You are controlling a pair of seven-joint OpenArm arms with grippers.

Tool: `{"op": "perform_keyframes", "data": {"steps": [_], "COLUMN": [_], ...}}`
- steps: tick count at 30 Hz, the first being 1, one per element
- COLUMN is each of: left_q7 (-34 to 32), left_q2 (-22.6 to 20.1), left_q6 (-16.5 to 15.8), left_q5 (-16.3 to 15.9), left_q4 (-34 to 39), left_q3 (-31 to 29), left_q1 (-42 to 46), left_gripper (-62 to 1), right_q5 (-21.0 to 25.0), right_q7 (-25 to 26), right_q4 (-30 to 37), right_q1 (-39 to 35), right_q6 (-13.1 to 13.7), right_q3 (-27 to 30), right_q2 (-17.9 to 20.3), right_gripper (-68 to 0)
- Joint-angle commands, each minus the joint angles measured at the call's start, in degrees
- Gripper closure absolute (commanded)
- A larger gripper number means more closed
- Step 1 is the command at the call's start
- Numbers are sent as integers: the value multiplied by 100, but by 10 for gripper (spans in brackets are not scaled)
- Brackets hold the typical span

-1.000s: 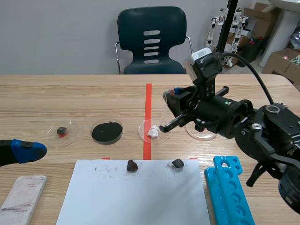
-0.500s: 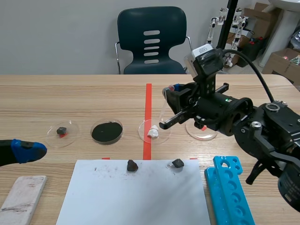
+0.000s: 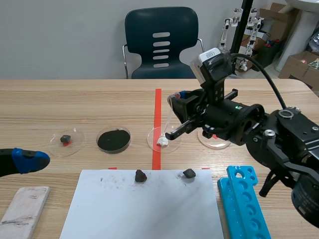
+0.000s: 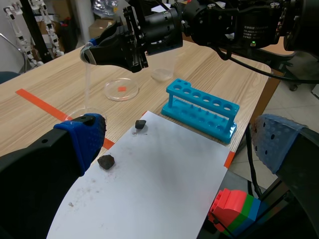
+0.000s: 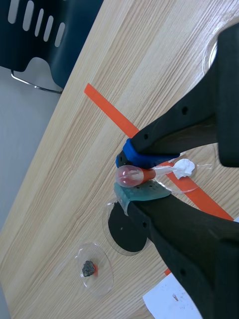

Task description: Squeeze the dropper onto the mineral

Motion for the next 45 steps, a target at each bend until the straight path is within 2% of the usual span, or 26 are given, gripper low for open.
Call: {"op": "perform_keyframes", "data": {"steps": [1,21,28,45], "left_q7": [-96,-96,-96,-96], "left_q2": [0,0,0,0], "left_q6": [-7,-7,-7,-7], "left_q5": [-63,-63,-63,-63], "left_q4": [28,28,28,28], "left_q3": [44,44,44,44], "left_q1": [11,11,11,11], "left_gripper": [-615,-615,-615,-615], "right_q5": [20,20,20,20], "right_q7": [81,83,83,59], "right_q4": [140,140,140,140], "right_q1": [149,146,146,146], "right_q6": [-17,-22,-24,-24], "right_q3": [9,9,9,9], "right_q2": [-2,-2,-2,-2], "right_gripper": [-68,-68,-10,-11]}}
